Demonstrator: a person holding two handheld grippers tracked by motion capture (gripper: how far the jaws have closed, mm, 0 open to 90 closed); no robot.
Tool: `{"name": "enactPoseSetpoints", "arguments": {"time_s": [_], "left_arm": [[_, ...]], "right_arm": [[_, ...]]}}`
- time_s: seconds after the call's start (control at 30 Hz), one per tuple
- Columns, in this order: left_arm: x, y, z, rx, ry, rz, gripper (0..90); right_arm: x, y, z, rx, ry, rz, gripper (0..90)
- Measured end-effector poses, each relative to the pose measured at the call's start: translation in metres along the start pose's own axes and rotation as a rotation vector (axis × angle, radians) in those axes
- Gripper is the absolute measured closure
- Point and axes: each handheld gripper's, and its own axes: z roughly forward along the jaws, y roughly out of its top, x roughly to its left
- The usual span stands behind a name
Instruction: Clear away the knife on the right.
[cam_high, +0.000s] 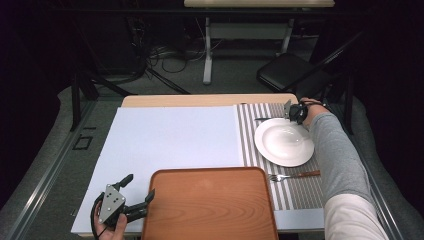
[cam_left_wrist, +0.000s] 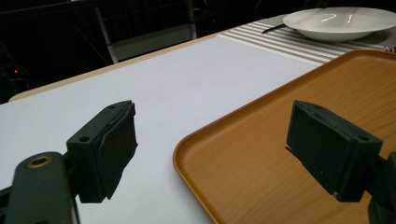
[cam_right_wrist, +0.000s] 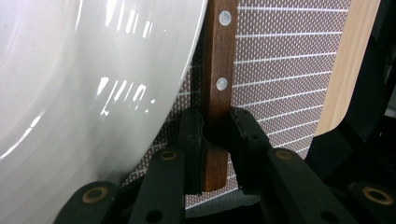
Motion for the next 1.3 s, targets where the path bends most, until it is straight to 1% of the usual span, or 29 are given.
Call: {"name": "enactPoseSetpoints", "arguments": {"time_s": [0.6,0.77,0.8,0.87,0.93,1.0,1.03,1.07,1.1,1.13,1.27,1.3], "left_arm": [[0.0000,0.0000,0.0001,0.000,0.000,-0.001,15.6],[-0.0002,0.0001,0.0001,0.000,0.001,-0.001,15.6],[-0.0002,0.0000,0.0001,0.000,0.001,-0.002,15.6],[-0.0002,0.0000,0.0002,0.000,0.002,-0.002,15.6],[-0.0003,0.0000,0.0004,0.000,0.001,-0.003,15.6],[-0.0003,0.0000,0.0005,0.001,0.001,-0.002,15.6],[-0.0002,0.0000,0.0005,0.001,0.000,-0.003,15.6],[-0.0002,0.0000,0.0005,0.000,0.001,-0.004,15.6],[-0.0001,0.0000,0.0003,-0.001,0.001,-0.003,15.6],[-0.0001,0.0000,0.0002,-0.001,0.001,-0.003,15.6],[-0.0002,0.0000,0.0002,-0.001,0.000,-0.003,15.6],[-0.0002,0.0000,0.0003,-0.002,0.000,-0.003,15.6]], "right_arm": [[0.0004,-0.0001,-0.0021,0.003,0.002,0.000,76.0],[0.0012,-0.0007,-0.0020,-0.010,0.000,0.005,76.1],[0.0005,0.0000,-0.0041,0.016,0.011,0.000,76.0],[-0.0002,-0.0003,-0.0031,-0.002,0.005,-0.011,76.1],[0.0009,-0.0008,-0.0023,-0.014,0.001,0.000,76.1],[0.0009,-0.0008,-0.0021,-0.018,0.000,0.000,76.1],[-0.0001,0.0000,-0.0045,0.014,0.011,-0.008,76.1],[-0.0009,0.0005,-0.0052,0.020,0.017,-0.015,76.1],[0.0000,-0.0002,-0.0034,-0.006,0.007,-0.010,76.1],[0.0007,-0.0002,-0.0038,-0.004,0.007,0.000,76.1],[0.0005,0.0001,-0.0042,-0.004,0.007,-0.004,76.2],[0.0010,0.0000,-0.0044,-0.005,0.007,0.006,76.2]]}}
